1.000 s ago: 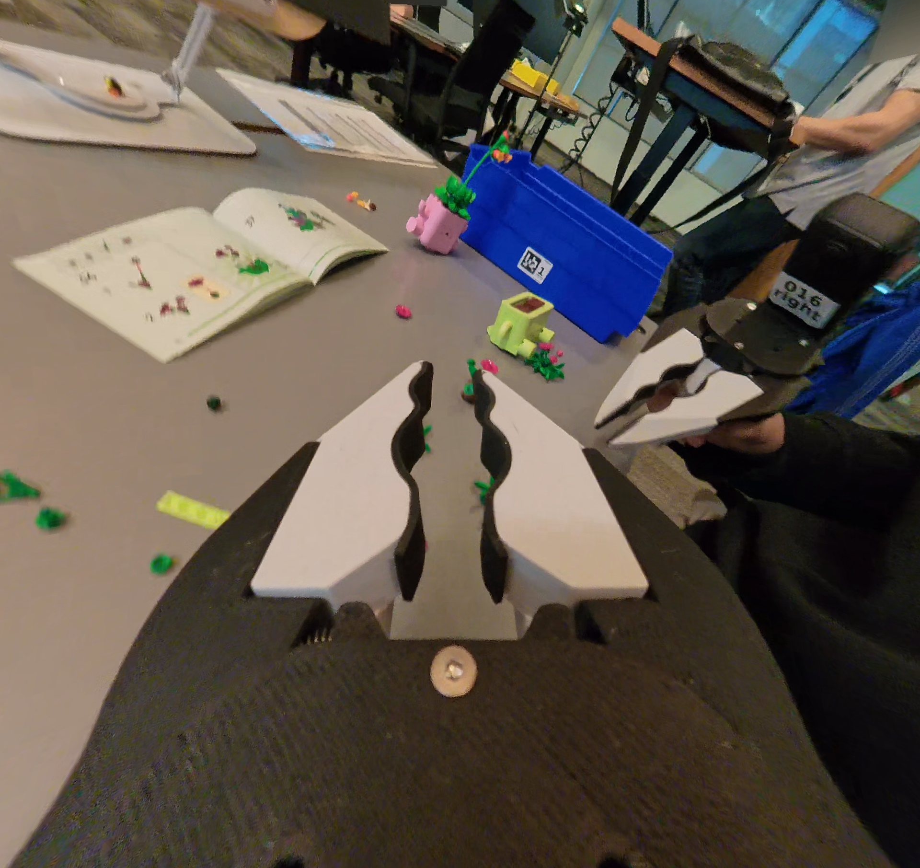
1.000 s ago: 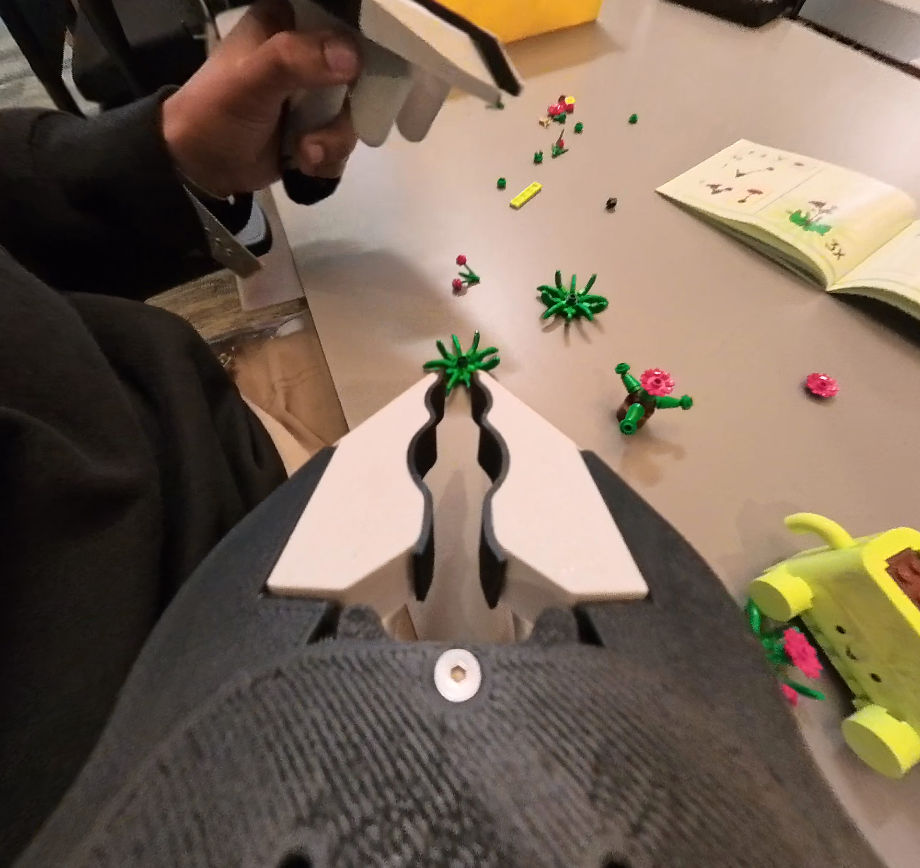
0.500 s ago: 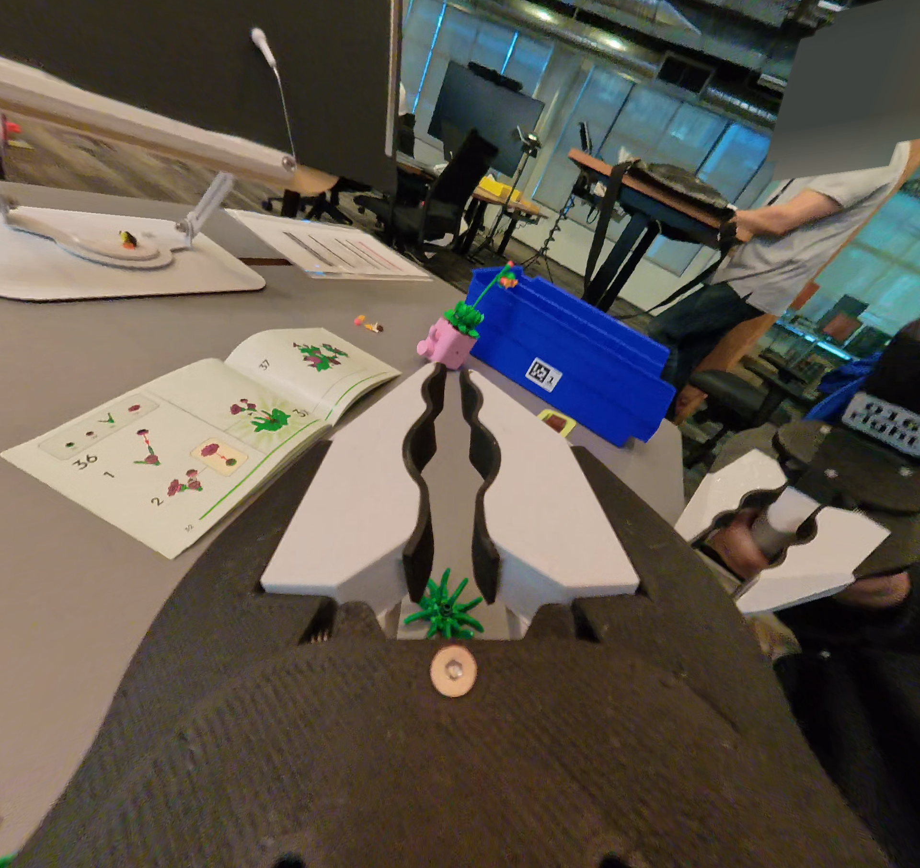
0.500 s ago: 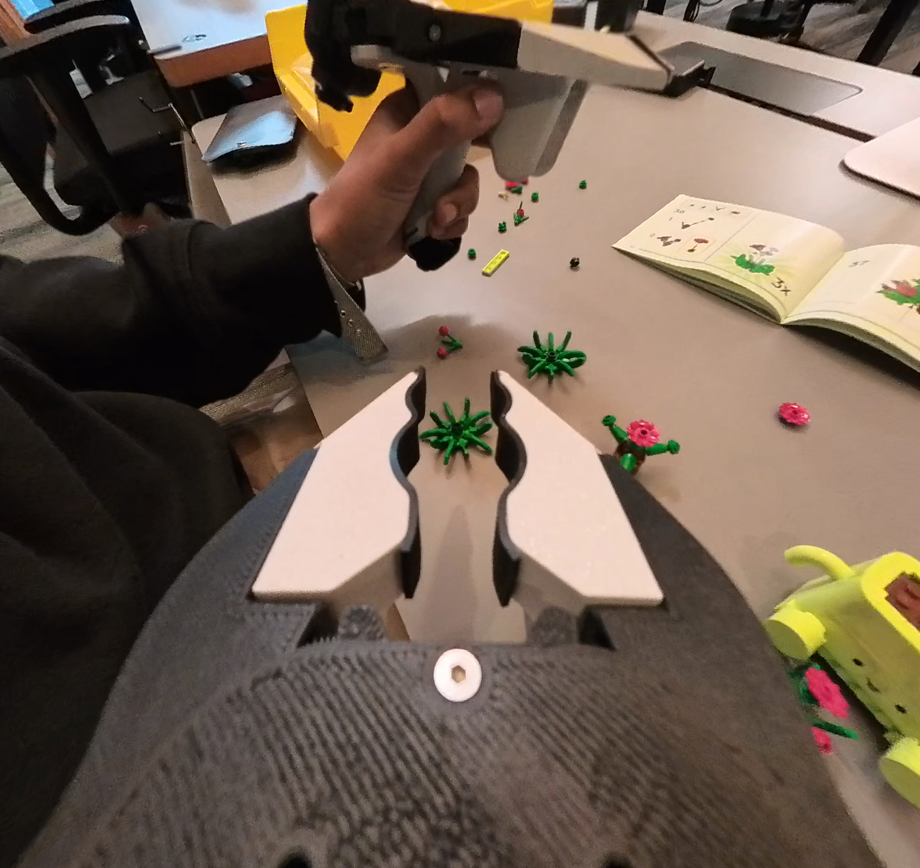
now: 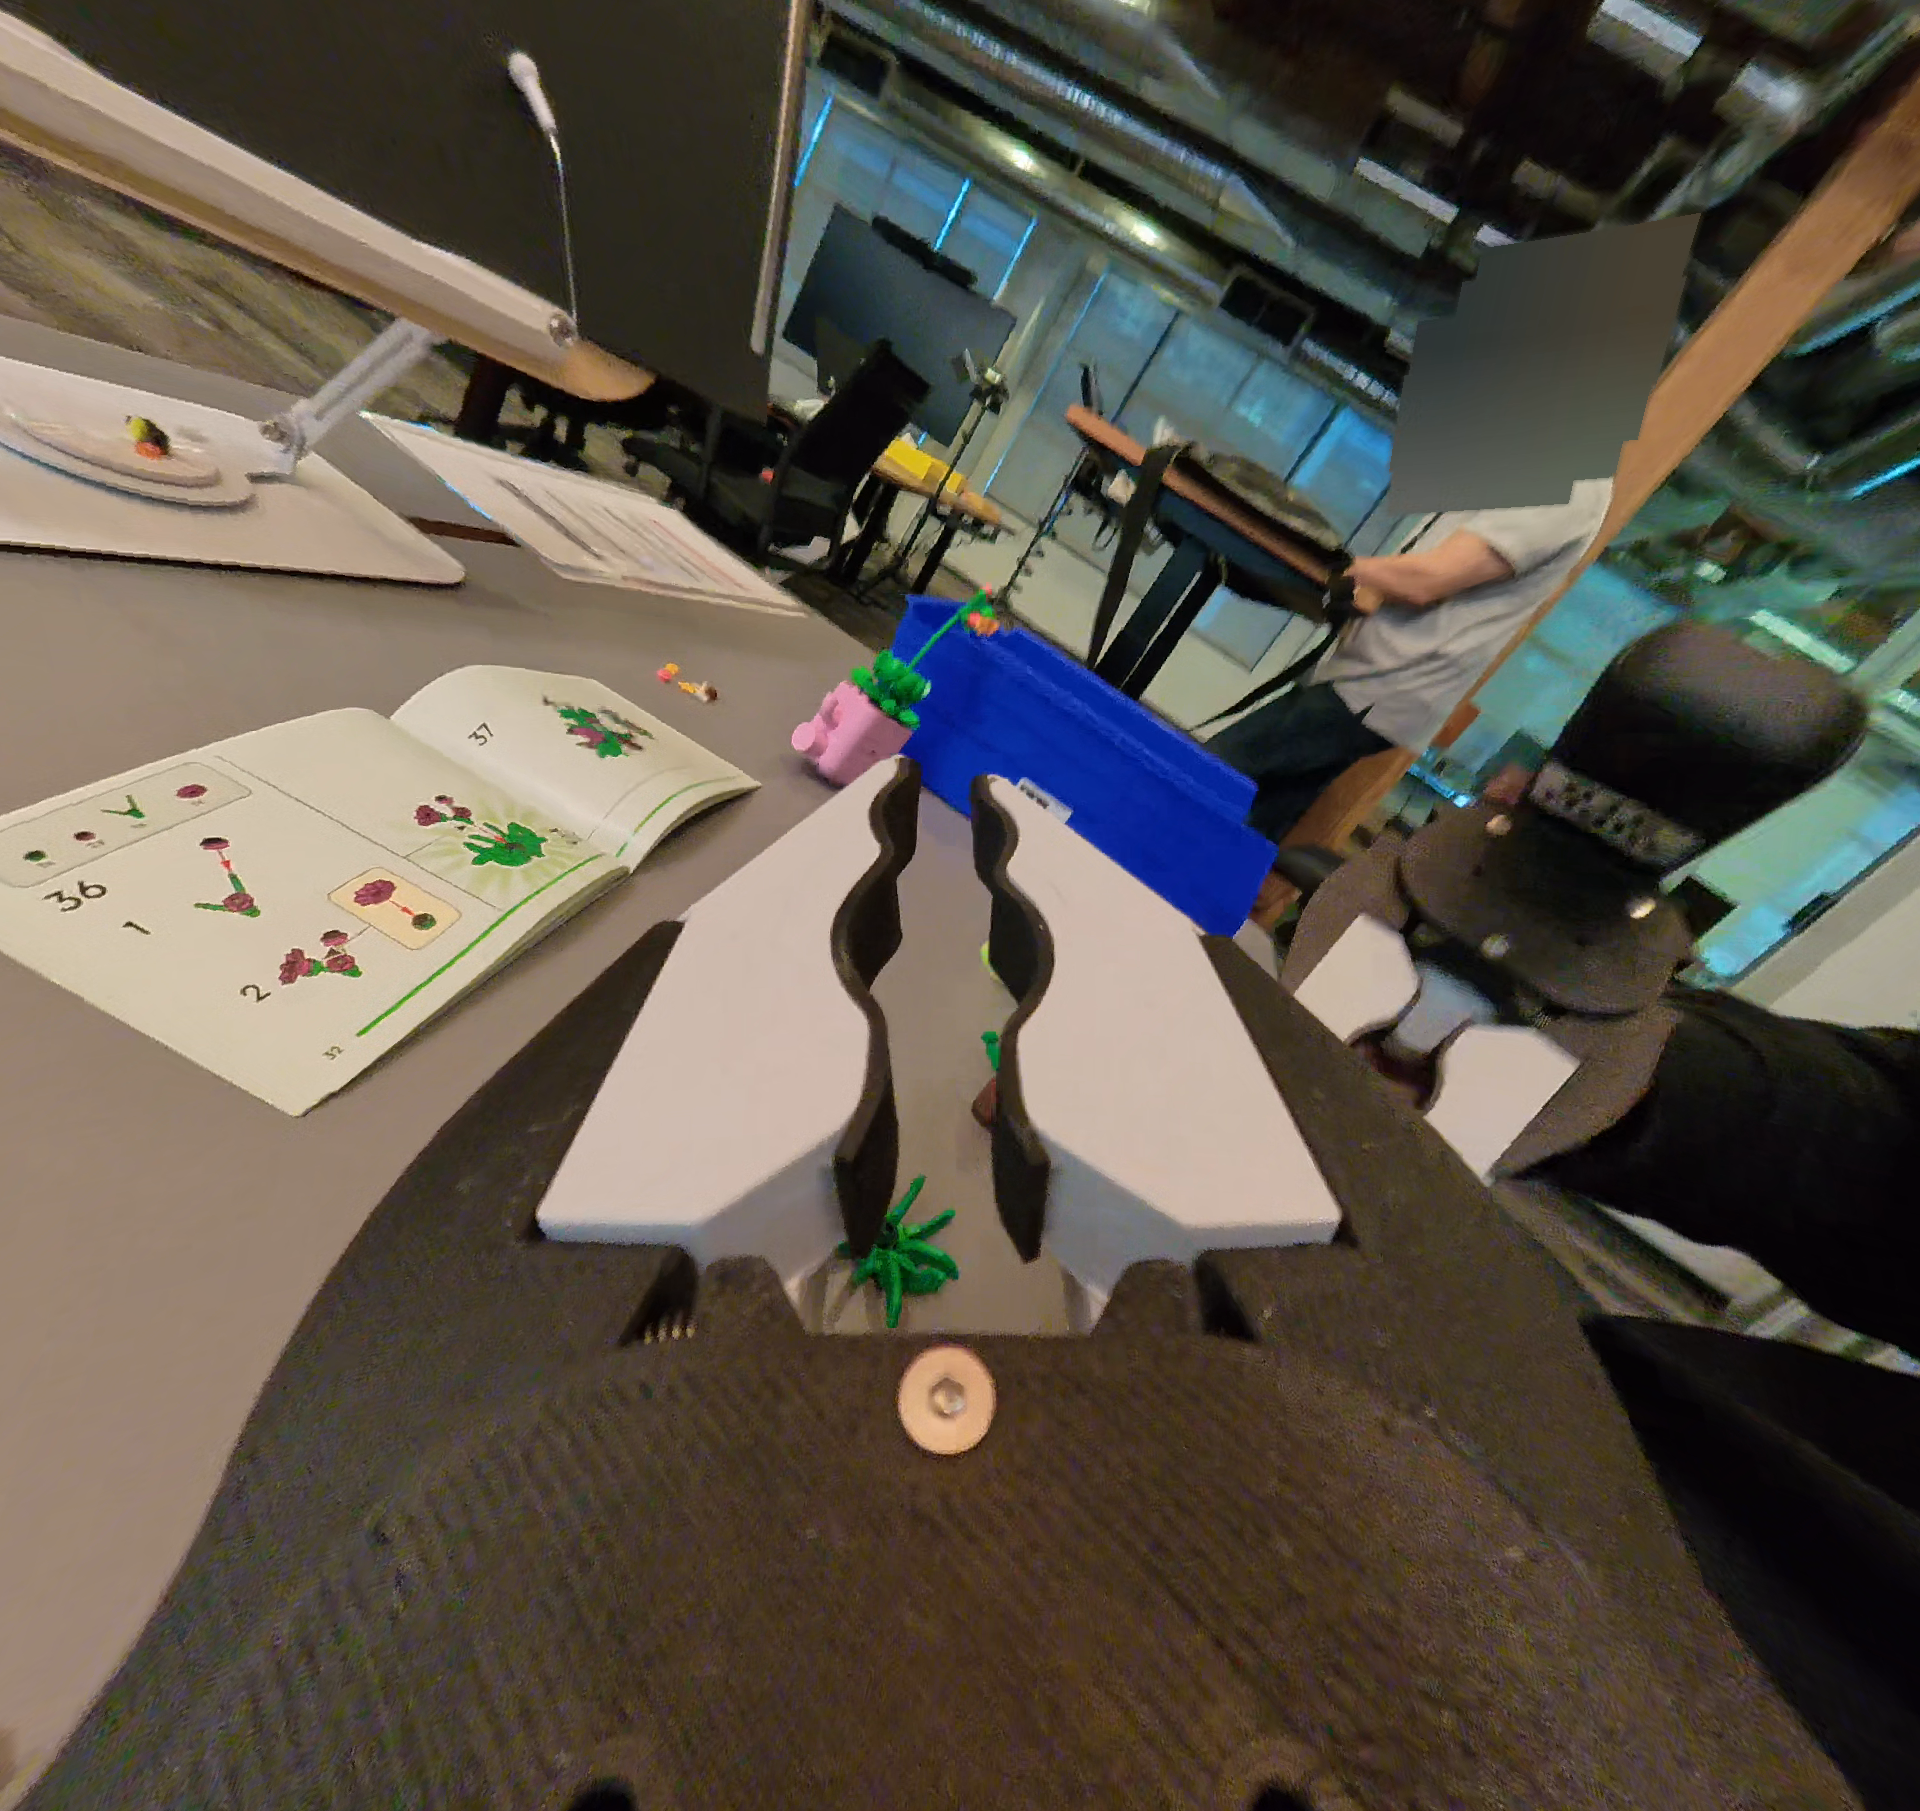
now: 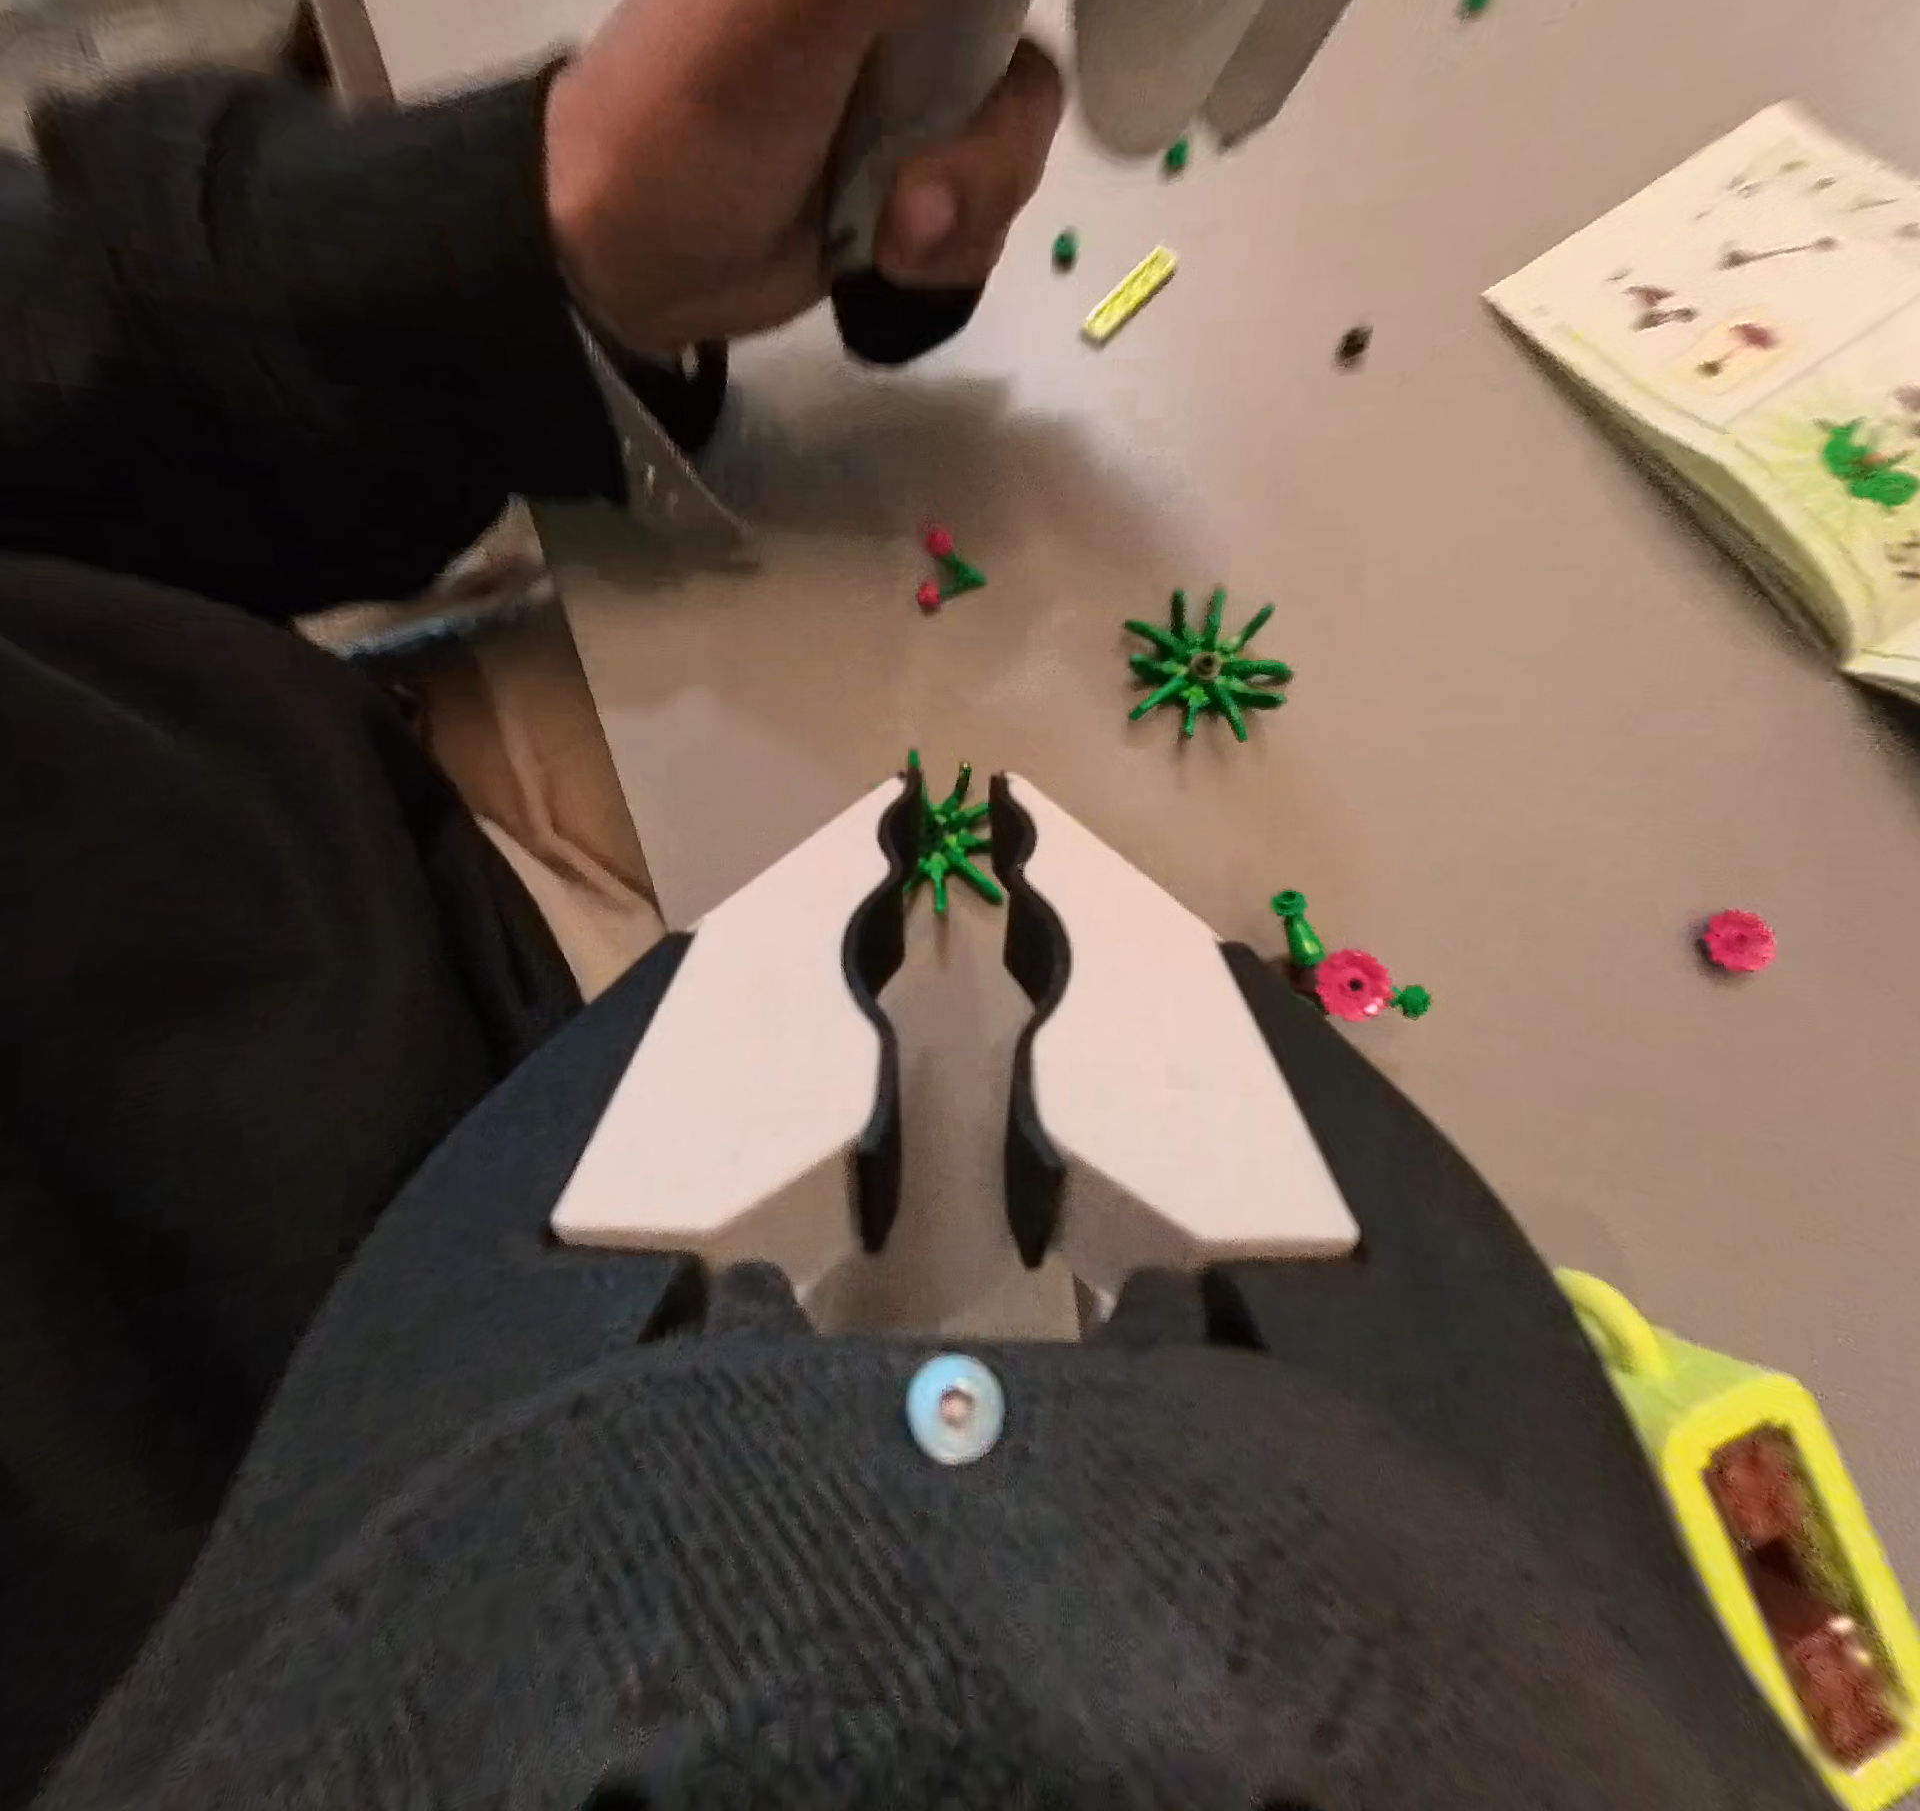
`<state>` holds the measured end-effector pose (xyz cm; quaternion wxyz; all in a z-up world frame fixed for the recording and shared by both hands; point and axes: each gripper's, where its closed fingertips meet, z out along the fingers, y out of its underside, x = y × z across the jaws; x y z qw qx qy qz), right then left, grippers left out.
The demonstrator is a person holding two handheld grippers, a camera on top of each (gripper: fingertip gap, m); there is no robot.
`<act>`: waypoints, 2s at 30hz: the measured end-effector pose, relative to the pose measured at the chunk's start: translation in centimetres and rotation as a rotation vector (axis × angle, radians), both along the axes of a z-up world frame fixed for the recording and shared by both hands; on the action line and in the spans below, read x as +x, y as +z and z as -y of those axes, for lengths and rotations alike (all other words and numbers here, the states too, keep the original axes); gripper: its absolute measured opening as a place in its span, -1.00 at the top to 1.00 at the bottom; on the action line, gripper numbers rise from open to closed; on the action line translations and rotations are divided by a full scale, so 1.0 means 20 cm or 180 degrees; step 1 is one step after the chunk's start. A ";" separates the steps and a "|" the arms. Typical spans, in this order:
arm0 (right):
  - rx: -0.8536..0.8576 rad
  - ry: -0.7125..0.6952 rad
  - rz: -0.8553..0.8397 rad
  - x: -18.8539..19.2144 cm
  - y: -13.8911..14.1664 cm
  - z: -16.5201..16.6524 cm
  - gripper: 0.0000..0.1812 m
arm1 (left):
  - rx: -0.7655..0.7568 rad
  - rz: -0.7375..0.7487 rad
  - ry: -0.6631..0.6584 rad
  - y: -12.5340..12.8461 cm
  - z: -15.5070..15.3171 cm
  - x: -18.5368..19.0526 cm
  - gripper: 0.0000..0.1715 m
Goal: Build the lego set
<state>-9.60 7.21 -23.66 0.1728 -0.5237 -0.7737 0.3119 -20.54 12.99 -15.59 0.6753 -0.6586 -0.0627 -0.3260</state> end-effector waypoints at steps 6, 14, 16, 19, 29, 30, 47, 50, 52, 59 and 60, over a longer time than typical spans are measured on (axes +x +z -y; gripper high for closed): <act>0.0526 0.0541 0.0576 0.01 -0.19 0.06 1.00 | 0.0130 0.0175 -0.0013 0.03 0.03 -0.04 0.88; 0.0539 0.0705 0.0784 0.02 -0.22 0.05 1.00 | 0.0082 0.0214 -0.0034 0.01 0.02 -0.04 0.88; 0.0527 0.0706 0.0765 0.01 -0.23 0.05 1.00 | 0.0071 0.0211 -0.0022 0.01 0.02 -0.04 0.88; 0.0450 0.0694 0.0736 0.01 -0.23 0.06 1.00 | 0.0054 0.0201 -0.0013 0.00 0.01 -0.04 0.88; 0.0381 0.0648 0.0785 0.02 -0.25 0.05 1.00 | 0.0031 0.0214 -0.0014 -0.01 0.01 -0.05 0.88; 0.0381 0.0648 0.0790 0.02 -0.25 0.05 1.00 | 0.0031 0.0221 -0.0014 -0.01 0.01 -0.05 0.88; 0.0490 0.0712 0.0931 0.03 -0.26 0.04 1.00 | 0.0039 0.0225 0.0005 -0.01 0.01 -0.06 0.88; 0.0520 0.0689 0.1018 0.03 -0.26 0.04 1.00 | 0.0031 0.0228 -0.0011 -0.01 0.01 -0.05 0.88; 0.0504 0.0653 0.1114 0.03 -0.26 0.04 1.00 | 0.0026 0.0218 -0.0011 -0.01 0.01 -0.05 0.88; 0.0518 0.0668 0.1625 0.03 -0.27 0.04 1.00 | 0.0020 0.0202 0.0000 -0.01 0.01 -0.05 0.89; 0.0513 0.0684 0.1719 0.03 -0.27 0.04 1.00 | 0.0020 0.0200 0.0001 -0.01 0.01 -0.05 0.89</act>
